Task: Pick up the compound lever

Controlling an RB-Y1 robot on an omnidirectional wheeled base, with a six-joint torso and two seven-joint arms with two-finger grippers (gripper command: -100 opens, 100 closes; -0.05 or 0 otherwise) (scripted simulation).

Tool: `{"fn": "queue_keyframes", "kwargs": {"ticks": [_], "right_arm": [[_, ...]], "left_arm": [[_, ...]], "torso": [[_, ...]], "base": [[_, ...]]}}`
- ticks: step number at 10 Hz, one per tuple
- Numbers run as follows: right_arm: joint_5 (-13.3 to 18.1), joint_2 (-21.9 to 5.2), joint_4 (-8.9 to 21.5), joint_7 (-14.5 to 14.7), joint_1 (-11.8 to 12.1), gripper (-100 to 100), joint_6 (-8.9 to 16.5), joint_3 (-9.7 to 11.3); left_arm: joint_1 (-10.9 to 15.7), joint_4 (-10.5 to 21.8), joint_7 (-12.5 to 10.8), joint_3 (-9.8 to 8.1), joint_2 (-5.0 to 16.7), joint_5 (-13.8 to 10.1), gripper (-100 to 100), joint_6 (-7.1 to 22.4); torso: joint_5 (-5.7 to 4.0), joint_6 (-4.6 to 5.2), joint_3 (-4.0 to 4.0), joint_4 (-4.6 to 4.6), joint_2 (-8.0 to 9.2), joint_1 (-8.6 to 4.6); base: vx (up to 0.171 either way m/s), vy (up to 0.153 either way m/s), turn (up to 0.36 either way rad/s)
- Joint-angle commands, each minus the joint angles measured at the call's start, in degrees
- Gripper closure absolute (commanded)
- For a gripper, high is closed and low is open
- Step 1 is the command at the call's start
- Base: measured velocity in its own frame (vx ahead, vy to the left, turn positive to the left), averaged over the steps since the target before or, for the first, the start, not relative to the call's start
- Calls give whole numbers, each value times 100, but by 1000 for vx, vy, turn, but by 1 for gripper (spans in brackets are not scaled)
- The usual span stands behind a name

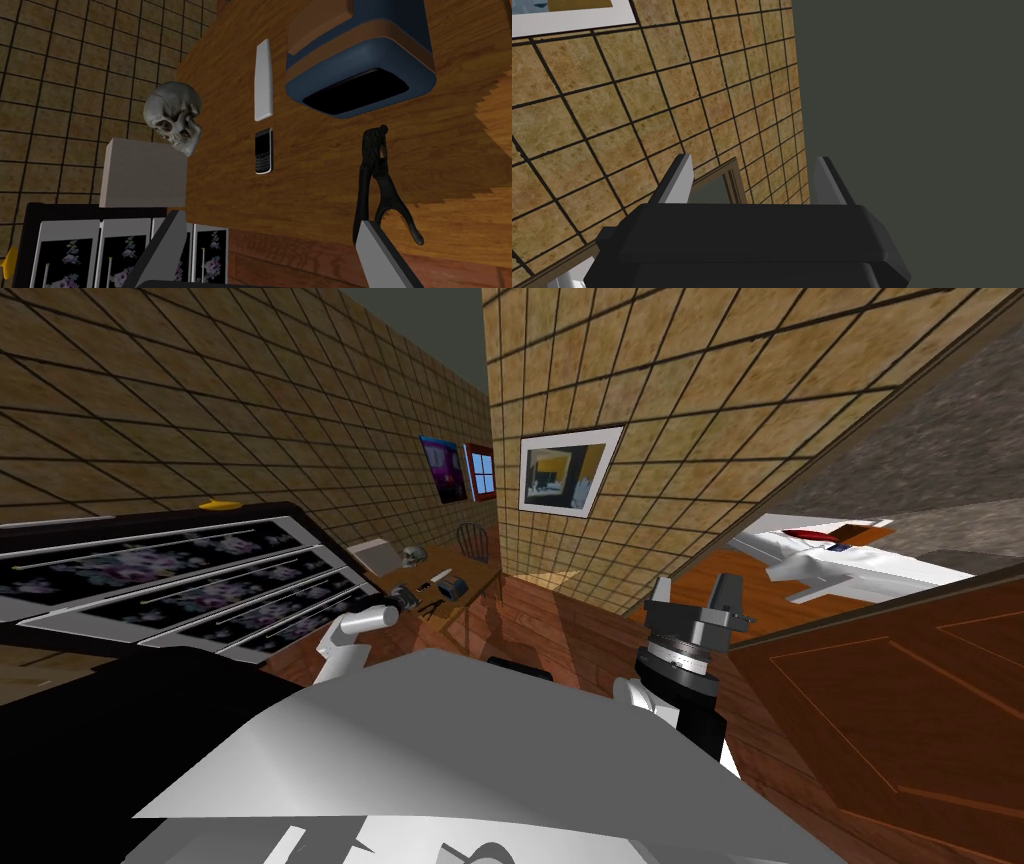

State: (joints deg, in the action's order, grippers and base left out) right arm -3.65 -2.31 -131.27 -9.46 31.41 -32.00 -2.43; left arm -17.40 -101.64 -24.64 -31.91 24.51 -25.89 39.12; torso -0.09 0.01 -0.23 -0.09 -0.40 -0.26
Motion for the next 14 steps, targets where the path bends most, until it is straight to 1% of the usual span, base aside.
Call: {"fn": "queue_keyframes", "kwargs": {"ticks": [1, 2, 3, 4, 5, 6, 7, 8, 9, 10, 11, 12, 13, 14], "right_arm": [[0, 0, 0, 0, 0, 0, 0, 0], [0, 0, 0, 0, 0, 0, 0, 0], [0, -1, 0, 0, -1, 0, 0, -1], [0, -1, 0, 0, 0, 0, 0, 0], [0, -1, 0, 0, 0, 0, 0, -1], [0, -1, 0, 0, 0, 0, 0, 0], [0, -1, 0, 0, 0, 0, 0, -1], [0, -1, 0, 0, 0, 0, 0, -1], [0, -1, 0, 0, 0, 0, 0, -1], [0, -1, 0, 0, 0, 0, 0, -1], [0, -1, 0, 0, 0, 0, 0, -1], [0, -1, 0, 0, 0, 0, 0, -1], [0, -1, 0, 0, 0, 0, 0, -1], [0, -1, 0, 0, 0, 0, 0, -1]], "left_arm": [[-1, 26, -71, -56, 54, -75, -100, 286], [-1, 26, -71, -56, 54, -75, -100, 316], [18, 119, -187, -135, 156, -196, -100, 546], [18, 119, -187, -135, 156, -196, -100, 628], [30, 211, -300, -197, 254, -308, -100, 829], [30, 211, -300, -197, 254, -308, -100, 927], [35, 304, -410, -239, 344, -410, -100, 1108], [35, 304, -410, -239, 344, -410, -100, 1210], [33, 397, -516, -262, 426, -502, -100, 1394], [33, 397, -516, -262, 426, -502, -100, 1476], [22, 489, -618, -264, 496, -582, -100, 1670], [22, 489, -618, -264, 496, -582, -100, 1723], [1, 581, -715, -246, 551, -650, -100, 1951], [-31, 672, -807, -209, 587, -706, -100, 2109]], "torso": [[0, 0, 0, 0, 0, 0], [1, 0, 3, 1, 6, 9], [4, 0, 11, 4, 20, 24], [5, 0, 8, 3, 13, 24], [5, 0, 6, 2, 11, 22], [4, 0, 1, 1, 2, 20], [4, 0, 0, 0, 0, 21], [4, 0, -2, -1, -4, 21], [5, 0, 1, 0, 3, 26], [6, 0, -1, 0, -1, 29], [7, 0, 1, 0, 3, 34], [8, 0, -3, -1, -6, 38], [9, 0, -4, -2, -6, 41], [11, 0, -4, -2, -6, 49]], "base": [[71, -64, 11], [28, -14, 0], [64, -28, -3], [69, -33, 6], [97, -40, 0], [98, -36, 3], [105, -37, -3], [82, -21, 2], [99, -15, -7], [83, -1, 0], [115, 10, -10], [113, 18, -4], [109, 41, -10], [147, 87, -17]]}}
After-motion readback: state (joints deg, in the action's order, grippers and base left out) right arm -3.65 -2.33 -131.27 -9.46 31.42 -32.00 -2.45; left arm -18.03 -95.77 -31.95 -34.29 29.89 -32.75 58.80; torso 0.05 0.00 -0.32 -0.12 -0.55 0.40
